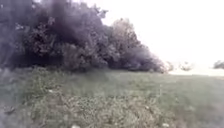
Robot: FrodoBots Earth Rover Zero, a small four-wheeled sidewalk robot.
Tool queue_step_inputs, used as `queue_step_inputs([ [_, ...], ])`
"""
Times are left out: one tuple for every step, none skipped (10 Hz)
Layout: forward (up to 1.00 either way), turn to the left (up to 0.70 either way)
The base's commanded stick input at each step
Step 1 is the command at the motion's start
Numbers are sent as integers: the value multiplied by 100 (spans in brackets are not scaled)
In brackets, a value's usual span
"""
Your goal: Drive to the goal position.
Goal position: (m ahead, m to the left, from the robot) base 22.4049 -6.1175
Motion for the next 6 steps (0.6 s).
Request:
queue_step_inputs([
  [70, -35],
  [70, -35],
  [70, -35],
  [70, -35],
  [70, -35],
  [70, -35],
])
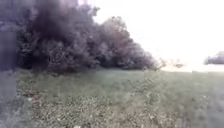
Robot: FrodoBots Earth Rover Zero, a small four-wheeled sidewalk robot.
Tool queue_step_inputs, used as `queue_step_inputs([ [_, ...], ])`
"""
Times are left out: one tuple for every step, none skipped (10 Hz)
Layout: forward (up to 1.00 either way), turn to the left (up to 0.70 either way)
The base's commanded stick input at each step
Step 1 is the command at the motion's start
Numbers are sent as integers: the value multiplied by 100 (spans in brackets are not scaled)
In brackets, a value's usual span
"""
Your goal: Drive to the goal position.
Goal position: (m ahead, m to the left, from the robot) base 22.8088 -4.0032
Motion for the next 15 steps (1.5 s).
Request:
queue_step_inputs([
  [70, -35],
  [70, -35],
  [70, -35],
  [70, -35],
  [70, -34],
  [70, -12],
  [70, 0],
  [70, 0],
  [70, 0],
  [70, 0],
  [70, 0],
  [70, 0],
  [70, 0],
  [70, 0],
  [70, 0],
])
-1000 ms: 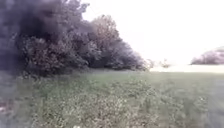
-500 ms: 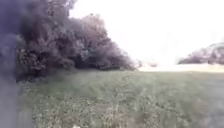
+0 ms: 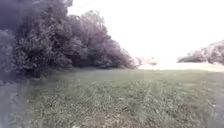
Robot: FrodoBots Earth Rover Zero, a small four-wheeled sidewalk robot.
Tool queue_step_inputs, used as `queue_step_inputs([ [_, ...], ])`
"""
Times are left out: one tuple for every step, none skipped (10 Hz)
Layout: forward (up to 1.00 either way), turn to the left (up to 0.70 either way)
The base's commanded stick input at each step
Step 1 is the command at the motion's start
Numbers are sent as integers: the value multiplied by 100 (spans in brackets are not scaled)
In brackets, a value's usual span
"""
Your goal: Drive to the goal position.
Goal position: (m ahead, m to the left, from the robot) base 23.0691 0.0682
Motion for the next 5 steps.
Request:
queue_step_inputs([
  [70, 0],
  [70, 0],
  [70, 0],
  [70, 0],
  [70, 0],
])
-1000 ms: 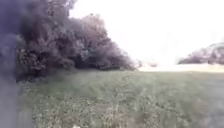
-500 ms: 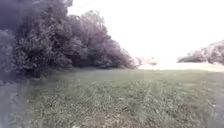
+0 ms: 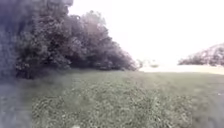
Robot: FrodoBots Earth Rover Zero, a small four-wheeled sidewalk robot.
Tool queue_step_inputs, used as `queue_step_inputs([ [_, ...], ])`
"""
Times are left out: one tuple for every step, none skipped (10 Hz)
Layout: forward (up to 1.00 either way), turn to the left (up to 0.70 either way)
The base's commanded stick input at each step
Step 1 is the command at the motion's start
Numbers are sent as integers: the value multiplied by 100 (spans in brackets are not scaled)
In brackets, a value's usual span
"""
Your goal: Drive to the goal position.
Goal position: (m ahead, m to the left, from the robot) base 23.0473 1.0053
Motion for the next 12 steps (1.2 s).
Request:
queue_step_inputs([
  [70, 0],
  [70, 0],
  [70, 0],
  [70, 0],
  [70, 0],
  [70, -1],
  [70, -23],
  [70, -34],
  [70, -35],
  [70, -35],
  [70, -35],
  [70, -35],
])
